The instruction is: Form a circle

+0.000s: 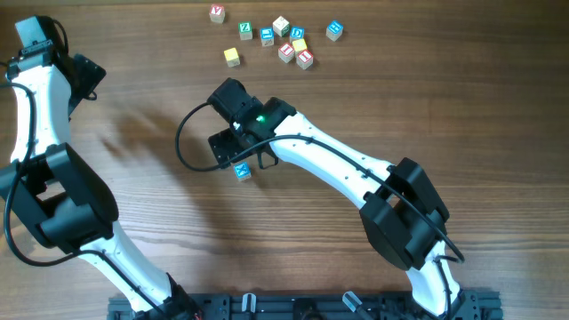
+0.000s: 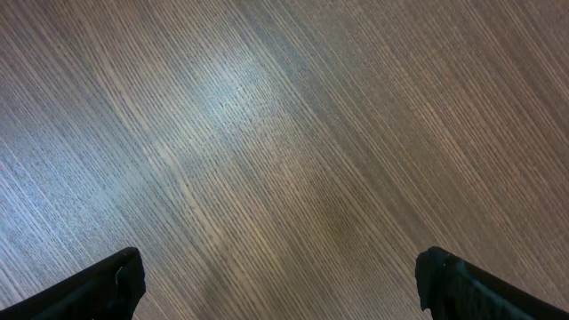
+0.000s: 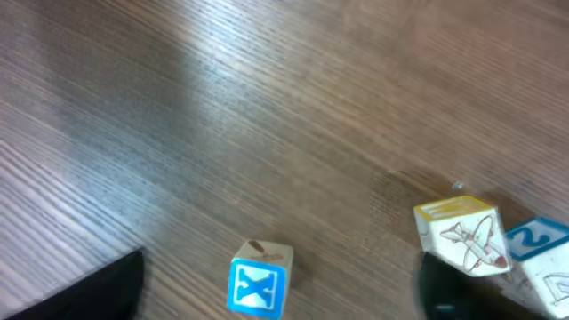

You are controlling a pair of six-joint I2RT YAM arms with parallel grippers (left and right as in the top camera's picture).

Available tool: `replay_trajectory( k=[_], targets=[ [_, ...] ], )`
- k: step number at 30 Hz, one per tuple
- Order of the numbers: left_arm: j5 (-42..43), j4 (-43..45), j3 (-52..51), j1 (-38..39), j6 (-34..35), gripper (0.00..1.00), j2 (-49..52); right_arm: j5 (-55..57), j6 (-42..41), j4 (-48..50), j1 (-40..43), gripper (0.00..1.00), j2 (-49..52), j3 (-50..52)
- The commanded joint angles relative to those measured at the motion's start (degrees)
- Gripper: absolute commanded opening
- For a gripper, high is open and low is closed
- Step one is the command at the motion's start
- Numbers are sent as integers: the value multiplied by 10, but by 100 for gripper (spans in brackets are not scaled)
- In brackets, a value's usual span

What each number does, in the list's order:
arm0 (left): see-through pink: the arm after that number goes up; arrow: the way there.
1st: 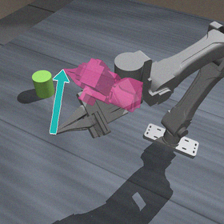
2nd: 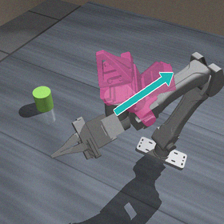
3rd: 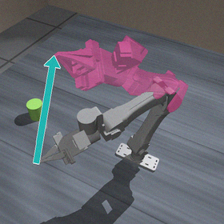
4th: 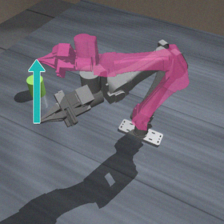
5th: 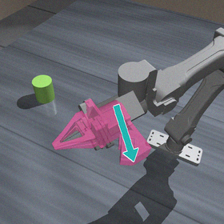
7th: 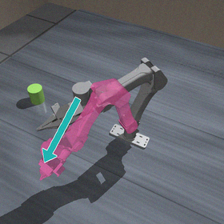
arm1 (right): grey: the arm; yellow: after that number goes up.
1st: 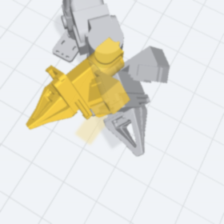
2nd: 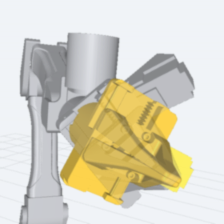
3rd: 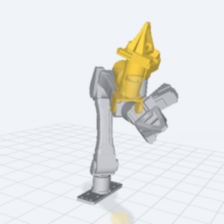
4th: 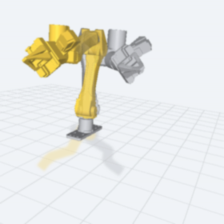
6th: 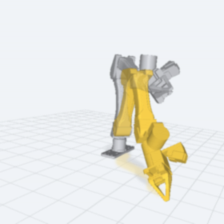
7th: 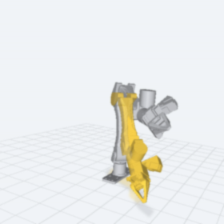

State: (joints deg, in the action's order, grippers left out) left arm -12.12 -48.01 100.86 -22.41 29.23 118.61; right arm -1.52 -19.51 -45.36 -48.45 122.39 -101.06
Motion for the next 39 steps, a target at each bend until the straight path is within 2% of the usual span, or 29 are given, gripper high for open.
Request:
replay_trajectory(
  k=[1, 3, 5, 17, 25, 28, 30, 34, 39],
  targets=[
    [-1, 0, 6, -2, -4, 100, -7, -31, -2, -2, -2, 73, -14, -5],
    [-1, 0, 6, -2, -4, 100, -7, -31, -2, -5, -3, 61, -9, 3],
    [-1, 0, 6, -2, -4, 100, -7, -30, -18, -4, -5, 55, -5, 13],
    [-1, 0, 6, -2, -4, 100, -7, -21, -51, 76, -43, 56, 21, 87],
    [-1, 0, 6, -2, -4, 100, -7, 26, -52, 100, -46, 56, 21, 115],
    [-1, 0, 6, -2, -4, 100, -7, 26, -51, 100, -46, 69, 21, 115],
    [-1, 0, 6, -2, -4, 100, -7, 26, -51, 102, -46, 71, 21, 115],
    [-1, 0, 6, -2, -4, 100, -7, 26, -51, 102, -46, 80, 21, 115],
    [-1, 0, 6, -2, -4, 100, -7, 23, -51, 102, -46, 82, 21, 115]
  ],
)
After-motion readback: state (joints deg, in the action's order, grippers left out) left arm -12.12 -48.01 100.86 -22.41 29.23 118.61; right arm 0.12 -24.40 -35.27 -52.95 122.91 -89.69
